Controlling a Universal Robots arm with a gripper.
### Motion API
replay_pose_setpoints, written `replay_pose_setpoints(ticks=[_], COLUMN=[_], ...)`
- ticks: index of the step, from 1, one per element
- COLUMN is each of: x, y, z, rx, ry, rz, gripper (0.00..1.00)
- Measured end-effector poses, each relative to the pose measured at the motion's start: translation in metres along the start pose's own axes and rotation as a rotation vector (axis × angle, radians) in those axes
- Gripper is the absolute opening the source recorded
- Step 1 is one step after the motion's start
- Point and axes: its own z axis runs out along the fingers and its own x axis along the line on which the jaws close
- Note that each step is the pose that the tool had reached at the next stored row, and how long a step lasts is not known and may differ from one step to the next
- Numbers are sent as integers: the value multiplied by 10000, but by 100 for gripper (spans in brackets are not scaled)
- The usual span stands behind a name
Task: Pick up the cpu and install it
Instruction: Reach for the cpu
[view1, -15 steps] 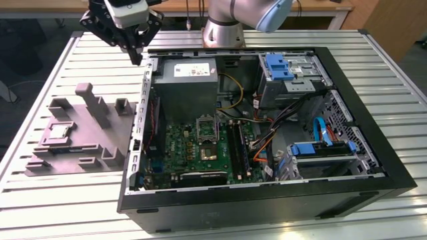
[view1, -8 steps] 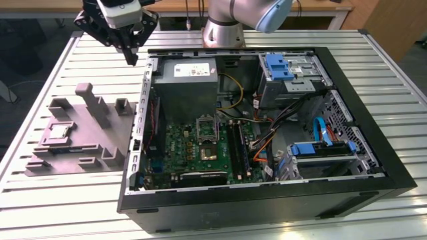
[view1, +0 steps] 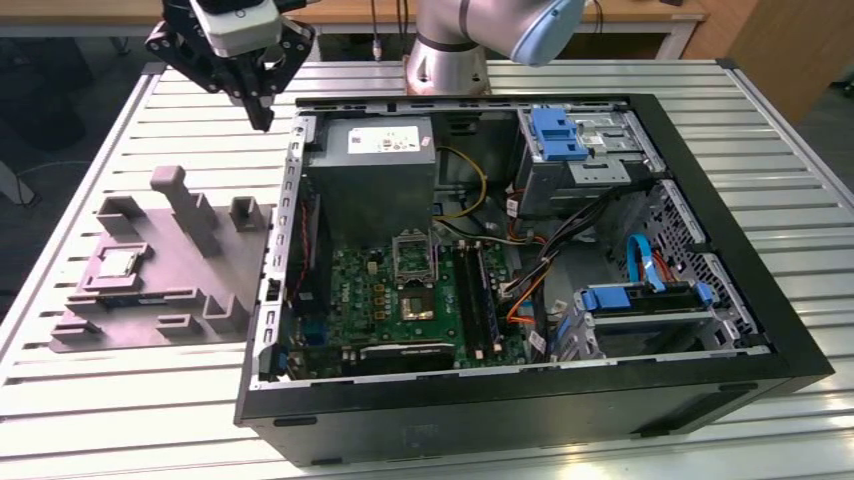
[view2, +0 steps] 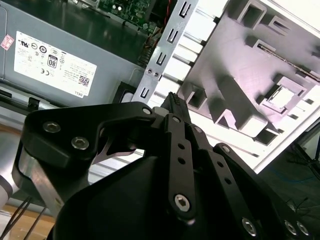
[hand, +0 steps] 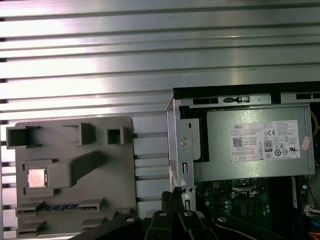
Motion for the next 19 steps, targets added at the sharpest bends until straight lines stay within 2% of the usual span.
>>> replay_pose_setpoints(ticks=[14,16,19], x=[32,78,82], y=[-3,-8,-8], z=[4,36,39], rx=[-1,2,2], ry=[0,23,24], rz=[0,1,2], gripper=[11,11,11])
